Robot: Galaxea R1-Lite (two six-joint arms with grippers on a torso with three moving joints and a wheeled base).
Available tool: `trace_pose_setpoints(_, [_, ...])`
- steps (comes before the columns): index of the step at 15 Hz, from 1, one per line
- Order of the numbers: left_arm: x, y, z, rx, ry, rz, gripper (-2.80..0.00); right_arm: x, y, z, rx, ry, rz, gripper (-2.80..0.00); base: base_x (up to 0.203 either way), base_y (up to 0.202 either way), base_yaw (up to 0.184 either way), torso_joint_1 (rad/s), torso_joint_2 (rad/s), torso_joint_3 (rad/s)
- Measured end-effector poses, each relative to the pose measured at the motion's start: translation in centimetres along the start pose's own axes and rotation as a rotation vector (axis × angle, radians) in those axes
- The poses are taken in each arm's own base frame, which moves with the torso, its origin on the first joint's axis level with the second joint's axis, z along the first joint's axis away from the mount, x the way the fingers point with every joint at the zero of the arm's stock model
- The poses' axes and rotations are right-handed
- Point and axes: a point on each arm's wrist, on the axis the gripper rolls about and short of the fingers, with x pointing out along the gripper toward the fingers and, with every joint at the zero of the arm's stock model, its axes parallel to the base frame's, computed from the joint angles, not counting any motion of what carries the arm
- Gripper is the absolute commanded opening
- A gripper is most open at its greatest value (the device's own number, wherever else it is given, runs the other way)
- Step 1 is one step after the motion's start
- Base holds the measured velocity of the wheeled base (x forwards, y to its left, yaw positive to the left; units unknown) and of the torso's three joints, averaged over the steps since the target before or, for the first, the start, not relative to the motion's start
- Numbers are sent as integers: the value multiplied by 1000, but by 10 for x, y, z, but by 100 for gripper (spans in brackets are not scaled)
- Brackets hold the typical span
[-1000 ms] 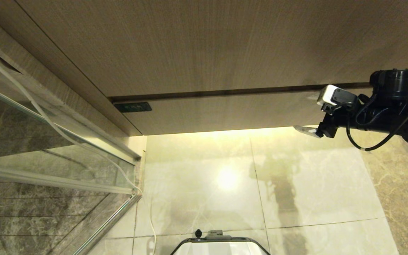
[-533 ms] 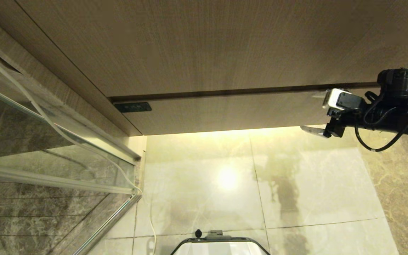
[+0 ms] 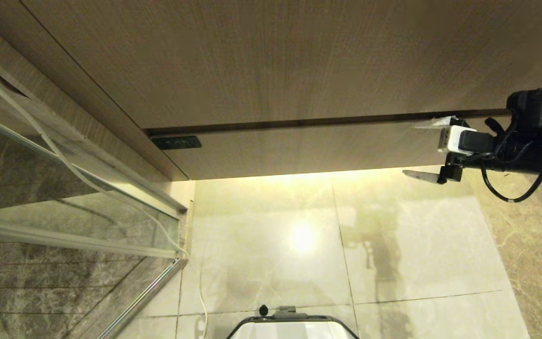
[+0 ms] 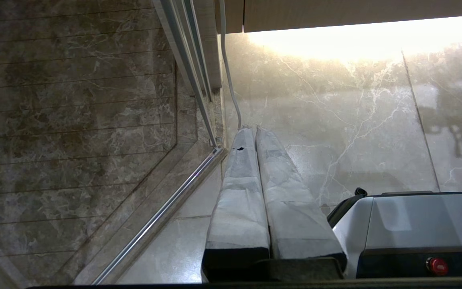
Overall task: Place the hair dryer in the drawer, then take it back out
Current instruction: Pull open the drawer
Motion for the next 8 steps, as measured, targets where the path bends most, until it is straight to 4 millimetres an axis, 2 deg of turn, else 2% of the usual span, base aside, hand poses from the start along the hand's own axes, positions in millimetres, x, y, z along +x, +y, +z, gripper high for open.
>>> trace_pose_setpoints(4, [0, 0, 0, 0, 0, 0, -280, 11, -14, -6, -40, -19, -31, 0, 0, 0, 0, 0, 0, 0])
trace_pose_setpoints(8, [0, 0, 0, 0, 0, 0, -280, 20, -11, -15, -29, -13, -20, 0, 0, 0, 0, 0, 0, 0])
